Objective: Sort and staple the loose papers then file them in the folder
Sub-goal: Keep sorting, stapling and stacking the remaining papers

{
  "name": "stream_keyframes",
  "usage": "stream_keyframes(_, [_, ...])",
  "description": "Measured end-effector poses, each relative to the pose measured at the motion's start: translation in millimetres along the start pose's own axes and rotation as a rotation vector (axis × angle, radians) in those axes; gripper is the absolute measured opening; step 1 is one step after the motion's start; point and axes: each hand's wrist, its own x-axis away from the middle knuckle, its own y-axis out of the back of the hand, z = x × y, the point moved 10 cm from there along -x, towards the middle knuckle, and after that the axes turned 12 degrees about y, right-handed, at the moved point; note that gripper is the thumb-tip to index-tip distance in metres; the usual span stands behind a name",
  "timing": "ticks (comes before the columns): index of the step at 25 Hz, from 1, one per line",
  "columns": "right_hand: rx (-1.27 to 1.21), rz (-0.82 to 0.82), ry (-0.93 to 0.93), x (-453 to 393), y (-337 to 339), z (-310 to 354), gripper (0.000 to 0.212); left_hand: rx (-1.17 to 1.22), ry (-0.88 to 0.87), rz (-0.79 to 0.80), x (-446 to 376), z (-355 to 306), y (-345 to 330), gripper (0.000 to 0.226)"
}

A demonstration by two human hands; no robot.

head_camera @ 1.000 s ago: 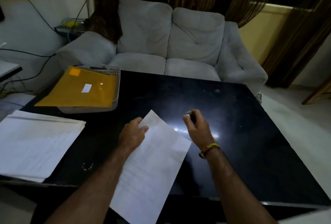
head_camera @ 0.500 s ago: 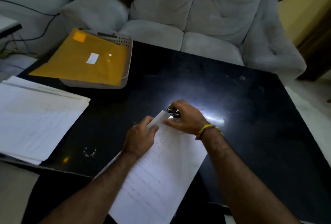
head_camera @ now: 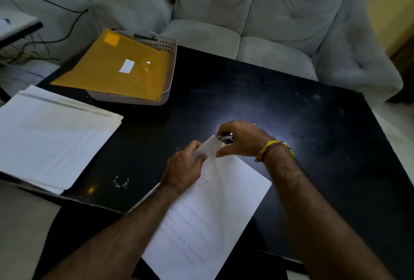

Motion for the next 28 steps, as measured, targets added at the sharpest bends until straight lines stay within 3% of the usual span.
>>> stream_keyframes(14, [-0.08, -0.032, 0.012, -8.5, -15.2, 8.7, 0.04, -0.068, 0.064, 0.038, -6.0, 5.7, -9.0, 0.03])
stream_keyframes(28, [-0.157, -0.198, 0.004, -8.0, -12.5, 7.2, 0.028, -0.088, -0.029, -0.021, -3.8, 2.6, -8.1, 0.027])
